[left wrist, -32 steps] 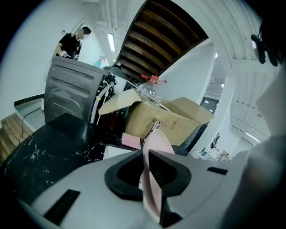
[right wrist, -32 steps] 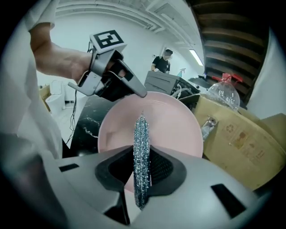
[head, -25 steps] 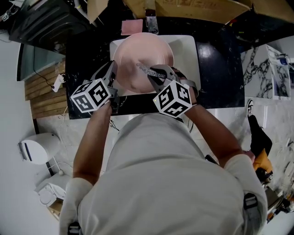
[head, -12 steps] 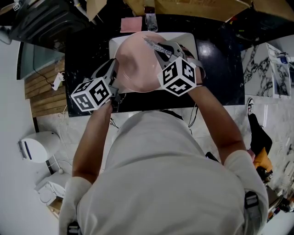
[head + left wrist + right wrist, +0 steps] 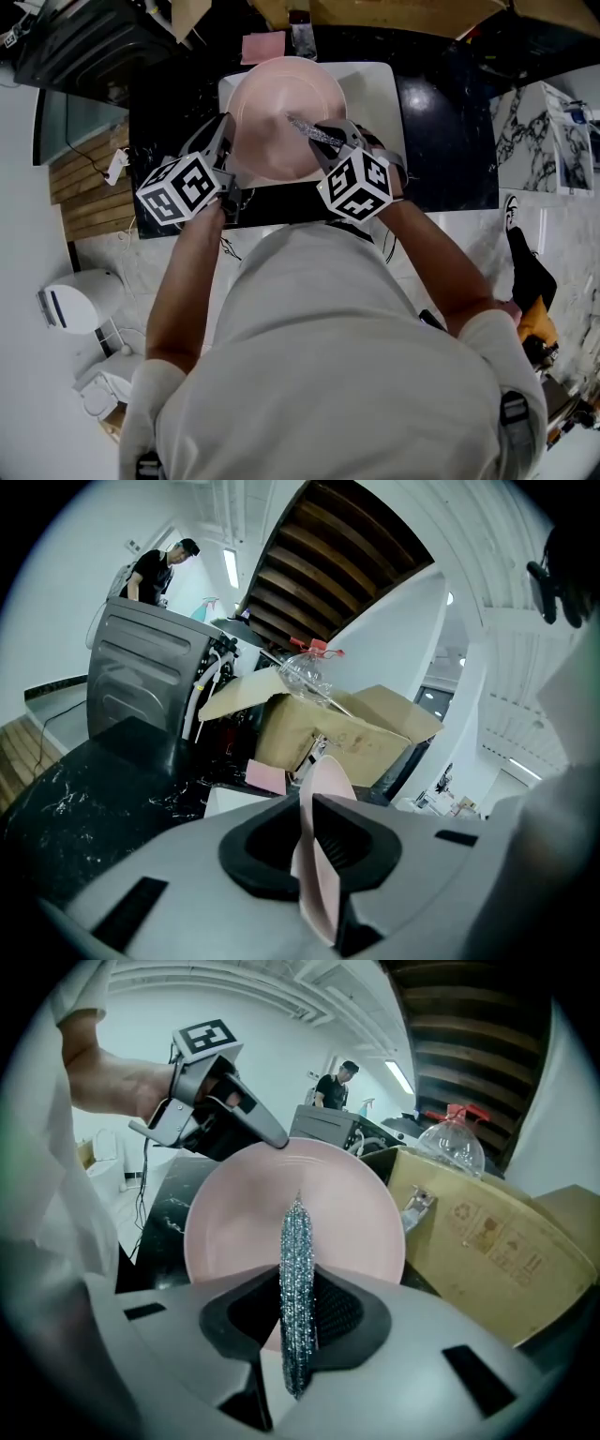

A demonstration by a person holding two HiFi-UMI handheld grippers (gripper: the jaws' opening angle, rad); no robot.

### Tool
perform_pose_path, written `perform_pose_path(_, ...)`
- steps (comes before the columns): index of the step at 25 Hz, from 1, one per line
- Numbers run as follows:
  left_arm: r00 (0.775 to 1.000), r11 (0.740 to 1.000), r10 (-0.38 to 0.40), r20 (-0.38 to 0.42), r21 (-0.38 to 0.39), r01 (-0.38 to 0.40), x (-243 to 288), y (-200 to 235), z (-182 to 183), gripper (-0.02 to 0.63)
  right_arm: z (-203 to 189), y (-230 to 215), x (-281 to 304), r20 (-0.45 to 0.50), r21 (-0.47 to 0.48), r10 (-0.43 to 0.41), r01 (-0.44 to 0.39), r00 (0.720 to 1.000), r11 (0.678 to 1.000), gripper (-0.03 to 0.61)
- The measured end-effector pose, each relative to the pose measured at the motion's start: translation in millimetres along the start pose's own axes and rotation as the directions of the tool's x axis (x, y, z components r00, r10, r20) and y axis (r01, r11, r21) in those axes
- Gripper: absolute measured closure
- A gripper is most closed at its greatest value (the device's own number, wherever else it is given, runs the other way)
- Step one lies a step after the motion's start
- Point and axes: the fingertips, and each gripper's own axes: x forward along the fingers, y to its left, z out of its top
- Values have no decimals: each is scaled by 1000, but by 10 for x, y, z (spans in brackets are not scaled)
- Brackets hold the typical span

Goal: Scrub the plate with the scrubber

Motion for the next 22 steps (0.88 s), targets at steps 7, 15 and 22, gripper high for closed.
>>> perform_pose_path(7, 1000, 1000, 3, -9, 11, -2, 31, -14, -28, 572, 10, 415, -69, 25, 45, 137, -138, 990, 989, 503)
perform_pose_path(15, 1000, 1000, -15, -21, 20, 16, 16, -71, -63, 580, 438, 23, -268, 119, -31, 60, -57, 991, 998, 503)
perform_pose_path(22, 999, 999, -28, -25, 29, 28, 22, -157, -86, 578, 600, -612, -201, 99, -39, -106, 110, 989, 993, 503)
